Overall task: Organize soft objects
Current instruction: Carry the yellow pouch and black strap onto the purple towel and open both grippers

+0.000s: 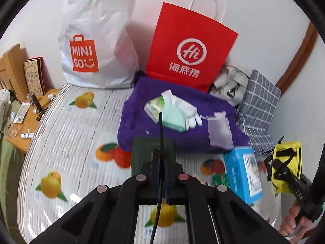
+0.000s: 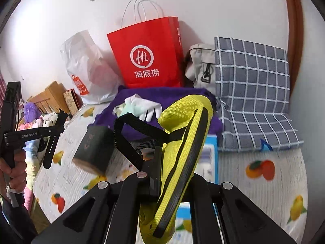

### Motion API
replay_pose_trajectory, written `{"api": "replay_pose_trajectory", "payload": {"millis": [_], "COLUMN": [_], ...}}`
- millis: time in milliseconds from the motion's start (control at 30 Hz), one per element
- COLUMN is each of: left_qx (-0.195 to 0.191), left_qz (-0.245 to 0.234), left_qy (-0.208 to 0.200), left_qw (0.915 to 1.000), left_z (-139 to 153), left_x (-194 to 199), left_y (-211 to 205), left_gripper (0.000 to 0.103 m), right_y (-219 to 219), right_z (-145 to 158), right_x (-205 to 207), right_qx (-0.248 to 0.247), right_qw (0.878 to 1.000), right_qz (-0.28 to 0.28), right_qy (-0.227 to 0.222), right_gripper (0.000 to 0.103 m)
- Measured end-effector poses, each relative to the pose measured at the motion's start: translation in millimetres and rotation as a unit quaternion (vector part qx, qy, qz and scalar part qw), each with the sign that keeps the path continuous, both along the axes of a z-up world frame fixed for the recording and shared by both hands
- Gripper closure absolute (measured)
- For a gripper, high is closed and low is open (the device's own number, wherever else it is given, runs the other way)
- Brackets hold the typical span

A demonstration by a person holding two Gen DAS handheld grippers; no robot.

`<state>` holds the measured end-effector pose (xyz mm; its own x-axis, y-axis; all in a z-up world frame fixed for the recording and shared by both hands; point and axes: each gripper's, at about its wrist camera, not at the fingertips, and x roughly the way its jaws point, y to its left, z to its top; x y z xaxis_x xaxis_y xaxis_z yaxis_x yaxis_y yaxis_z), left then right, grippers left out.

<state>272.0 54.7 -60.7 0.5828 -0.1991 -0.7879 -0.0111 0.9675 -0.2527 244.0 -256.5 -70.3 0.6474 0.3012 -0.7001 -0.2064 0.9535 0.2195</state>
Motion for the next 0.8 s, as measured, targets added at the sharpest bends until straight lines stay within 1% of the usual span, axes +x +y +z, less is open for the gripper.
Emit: {"api": "replay_pose_trajectory", "payload": {"millis": [67, 233, 467, 667, 800], "left_qx": [-0.007, -0.008, -0.018, -0.021, -0.031], "left_qz": [0.003, 0.010, 0.018, 0.028, 0.030], "left_qy": [0.001, 0.002, 0.013, 0.010, 0.016], "left_qw": [1.0000, 0.9999, 0.9996, 0.9993, 0.9989], "left_z": [0.7, -0.3, -10.3, -10.1, -19.0], "left_x": [12.7, 45.5, 86.6, 112.9, 128.6], "left_y": [1.6, 2.8, 2.2, 6.2, 7.7], "left_gripper": [0.099, 0.099, 0.099, 0.099, 0.099], "right_y": [3.1, 10.9, 14.0, 20.0, 25.1], "right_z": [-0.5, -1.8, -2.1, -6.6, -12.6], "right_x": [15.1, 47.9, 90.9, 124.0, 138.7], "right_qx": [0.003, 0.000, 0.001, -0.003, 0.003], "right_qw": [1.000, 1.000, 1.000, 1.000, 1.000], "right_qz": [0.002, 0.004, 0.000, 0.007, 0.011], "right_qy": [0.002, 0.007, 0.009, 0.019, 0.022], "right_gripper": [0.096, 0.096, 0.096, 0.096, 0.096]}}
